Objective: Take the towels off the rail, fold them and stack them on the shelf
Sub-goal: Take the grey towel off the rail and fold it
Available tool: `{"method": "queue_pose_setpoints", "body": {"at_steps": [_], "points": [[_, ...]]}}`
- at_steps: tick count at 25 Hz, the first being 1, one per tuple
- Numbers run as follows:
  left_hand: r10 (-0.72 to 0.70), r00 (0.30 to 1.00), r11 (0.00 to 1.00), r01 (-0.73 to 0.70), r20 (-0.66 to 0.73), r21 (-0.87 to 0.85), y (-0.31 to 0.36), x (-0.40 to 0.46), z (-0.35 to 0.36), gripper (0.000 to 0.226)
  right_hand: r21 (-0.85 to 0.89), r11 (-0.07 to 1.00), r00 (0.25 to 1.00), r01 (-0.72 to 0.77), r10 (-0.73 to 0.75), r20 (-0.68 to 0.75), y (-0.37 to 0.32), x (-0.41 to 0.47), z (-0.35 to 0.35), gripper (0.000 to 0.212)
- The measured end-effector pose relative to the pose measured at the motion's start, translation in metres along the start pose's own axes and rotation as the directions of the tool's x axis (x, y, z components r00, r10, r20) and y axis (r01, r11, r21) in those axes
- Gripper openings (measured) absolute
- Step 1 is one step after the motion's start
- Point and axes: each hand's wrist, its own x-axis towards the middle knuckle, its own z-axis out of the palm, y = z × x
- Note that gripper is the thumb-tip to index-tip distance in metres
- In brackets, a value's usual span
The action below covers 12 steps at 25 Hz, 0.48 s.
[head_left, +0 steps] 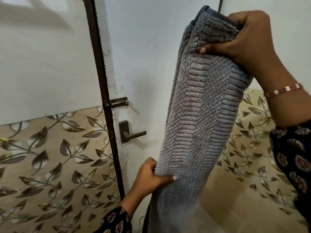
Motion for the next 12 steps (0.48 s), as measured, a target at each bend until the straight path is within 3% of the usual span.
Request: {"method": "queue_pose_setpoints", "body": {"at_steps": [1,4,7,9,10,11,12], "points": [[-0.007,0.998,1.000,0.009,0.062,-0.025,0.002,-0.001,-0.002,0.068,-0.047,0.998,0.999,-0.045,0.044,-0.016,0.003,0.002,0.006,0.076],[-0.068,0.970,0.970,0.118,0.232,-0.213,0.014,-0.010,0.001,0.036,-0.247,0.958,0.988,-0.148,0.155,0.011,0.012,-0.002,0.042,0.055],[-0.100,0.954,0.925,0.194,0.283,-0.327,0.015,-0.018,0.001,0.030,-0.308,0.930,0.923,-0.202,0.286,0.259,0.039,-0.035,0.091,0.049],[-0.127,0.953,0.872,0.240,0.275,-0.427,0.012,-0.020,-0.004,0.028,-0.339,0.894,0.778,-0.294,0.430,0.459,0.055,-0.072,0.116,0.055],[-0.158,0.950,0.833,0.275,0.269,-0.480,0.013,-0.021,-0.008,0.030,-0.359,0.865,0.667,-0.349,0.499,0.554,0.059,-0.094,0.123,0.062],[-0.187,0.947,0.795,0.301,0.260,-0.526,0.012,-0.021,-0.010,0.027,-0.382,0.825,0.511,-0.417,0.560,0.652,0.062,-0.119,0.126,0.072],[-0.211,0.944,0.762,0.322,0.255,-0.561,0.009,-0.022,-0.012,0.019,-0.403,0.759,0.283,-0.511,0.591,0.755,0.063,-0.146,0.127,0.084]]}}
